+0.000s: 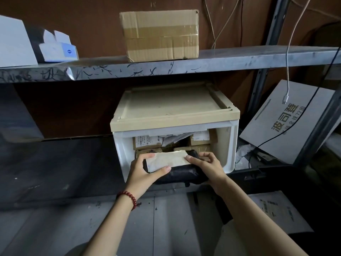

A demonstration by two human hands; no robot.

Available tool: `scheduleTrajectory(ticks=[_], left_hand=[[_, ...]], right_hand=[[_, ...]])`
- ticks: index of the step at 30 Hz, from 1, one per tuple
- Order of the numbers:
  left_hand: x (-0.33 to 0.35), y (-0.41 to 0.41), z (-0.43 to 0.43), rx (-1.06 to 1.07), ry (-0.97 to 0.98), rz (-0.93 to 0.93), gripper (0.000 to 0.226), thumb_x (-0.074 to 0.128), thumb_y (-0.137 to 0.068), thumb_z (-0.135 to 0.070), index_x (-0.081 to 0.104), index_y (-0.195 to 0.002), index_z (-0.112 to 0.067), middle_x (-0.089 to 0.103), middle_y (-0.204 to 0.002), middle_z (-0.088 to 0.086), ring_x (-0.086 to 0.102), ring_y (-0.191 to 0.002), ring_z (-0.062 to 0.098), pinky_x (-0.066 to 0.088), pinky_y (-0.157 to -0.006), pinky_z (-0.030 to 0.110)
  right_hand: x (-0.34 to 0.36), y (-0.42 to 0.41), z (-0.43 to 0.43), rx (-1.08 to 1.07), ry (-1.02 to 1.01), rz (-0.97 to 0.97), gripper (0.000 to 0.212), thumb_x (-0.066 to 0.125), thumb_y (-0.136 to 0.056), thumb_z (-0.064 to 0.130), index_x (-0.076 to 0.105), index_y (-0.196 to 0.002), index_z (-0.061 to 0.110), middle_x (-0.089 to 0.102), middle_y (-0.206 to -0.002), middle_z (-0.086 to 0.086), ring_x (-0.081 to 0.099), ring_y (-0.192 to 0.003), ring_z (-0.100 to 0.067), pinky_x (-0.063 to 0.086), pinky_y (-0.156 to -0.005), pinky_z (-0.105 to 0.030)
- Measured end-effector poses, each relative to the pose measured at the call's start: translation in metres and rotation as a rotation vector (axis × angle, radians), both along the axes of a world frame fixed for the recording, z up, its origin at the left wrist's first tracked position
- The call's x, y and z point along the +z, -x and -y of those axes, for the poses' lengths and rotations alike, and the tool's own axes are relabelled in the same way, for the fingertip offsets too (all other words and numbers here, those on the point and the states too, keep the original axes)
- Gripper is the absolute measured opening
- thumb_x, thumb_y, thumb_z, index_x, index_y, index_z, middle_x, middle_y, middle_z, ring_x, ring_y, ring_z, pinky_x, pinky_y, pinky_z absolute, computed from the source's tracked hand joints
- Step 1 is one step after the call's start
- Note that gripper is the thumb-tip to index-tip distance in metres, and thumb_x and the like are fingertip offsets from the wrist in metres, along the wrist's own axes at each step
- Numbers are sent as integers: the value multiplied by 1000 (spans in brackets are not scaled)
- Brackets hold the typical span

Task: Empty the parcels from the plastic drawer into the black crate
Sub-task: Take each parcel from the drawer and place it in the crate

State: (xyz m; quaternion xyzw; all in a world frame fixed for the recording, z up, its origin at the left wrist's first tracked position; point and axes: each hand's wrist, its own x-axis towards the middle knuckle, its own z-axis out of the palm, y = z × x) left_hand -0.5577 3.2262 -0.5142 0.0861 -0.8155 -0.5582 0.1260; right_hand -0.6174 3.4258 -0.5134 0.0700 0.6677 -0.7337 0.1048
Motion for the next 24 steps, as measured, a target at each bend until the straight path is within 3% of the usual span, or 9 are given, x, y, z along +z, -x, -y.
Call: scheduleTrajectory(ticks=[4, 7, 9, 11, 14, 17, 19, 21, 24], left_hand=[[-2, 2, 4, -3, 1, 35, 61, 82, -62, -48, 55, -115, -35, 48, -123, -15, 45, -110, -1, 34, -76, 7], [-2, 4, 13, -110, -18, 120, 83, 88, -46, -48, 51, -120, -37, 52, -117, -21, 49, -105, -4, 39, -74, 4], [-7, 6, 18, -164, 33, 172, 93, 95, -42, -35, 49, -123, -36, 56, -116, -17, 55, -106, 1, 44, -88, 15], [-14, 8, 20, -110, 77, 149, 83, 95, -48, -23, 52, -118, -31, 62, -114, -8, 60, -107, 13, 48, -95, 29], [-17, 10, 23, -16, 40, 103, 58, 90, -60, -29, 61, -110, -25, 68, -107, -1, 65, -102, 21, 53, -92, 42], [-14, 7, 24, -12, 17, 85, 53, 81, -60, -52, 66, -104, -26, 72, -100, -9, 66, -94, 8, 55, -81, 26], [-8, 2, 18, 11, 8, 80, 55, 71, -56, -65, 67, -99, -31, 70, -93, -16, 64, -83, -2, 47, -65, 11], [-6, 0, 14, 59, -21, 71, 54, 65, -56, -69, 67, -94, -32, 69, -90, -17, 62, -82, -2, 42, -62, 13], [-1, 1, 13, 91, -94, 53, 50, 64, -58, -69, 67, -93, -34, 68, -93, -19, 61, -91, 0, 44, -68, 15]], right_hand=[[0, 3, -1, 55, 98, 13, 22, 77, -80, 28, 67, -92, 13, 65, -95, -6, 65, -84, -17, 55, -54, -29], [0, 5, -3, 79, 181, 51, 39, 74, -82, 35, 70, -105, 4, 67, -101, -13, 69, -93, -26, 59, -69, -34], [0, 5, -6, 154, 195, 45, 46, 78, -77, 37, 69, -108, 5, 70, -102, -12, 70, -95, -25, 58, -74, -31], [-1, 5, -11, 277, 194, 32, 52, 84, -68, 35, 69, -108, 6, 73, -103, -8, 70, -99, -22, 57, -77, -27], [-6, 4, -12, 384, 108, -5, 52, 85, -65, 19, 66, -110, 1, 72, -106, -9, 70, -98, -18, 56, -77, -23], [-11, 6, -9, 266, 32, -57, 35, 80, -74, 7, 67, -106, 0, 72, -96, -7, 71, -82, -13, 56, -68, -20], [-10, 7, -7, 218, -32, -127, 24, 80, -76, 16, 72, -99, 9, 75, -86, 4, 70, -77, -4, 51, -62, -13], [-8, 7, -5, 200, -85, -172, 25, 80, -76, 29, 75, -95, 13, 76, -87, 8, 70, -84, -1, 47, -64, -6], [-7, 5, 2, 212, -70, -195, 32, 76, -79, 36, 73, -103, 16, 75, -101, 5, 68, -98, -5, 47, -77, -11]])
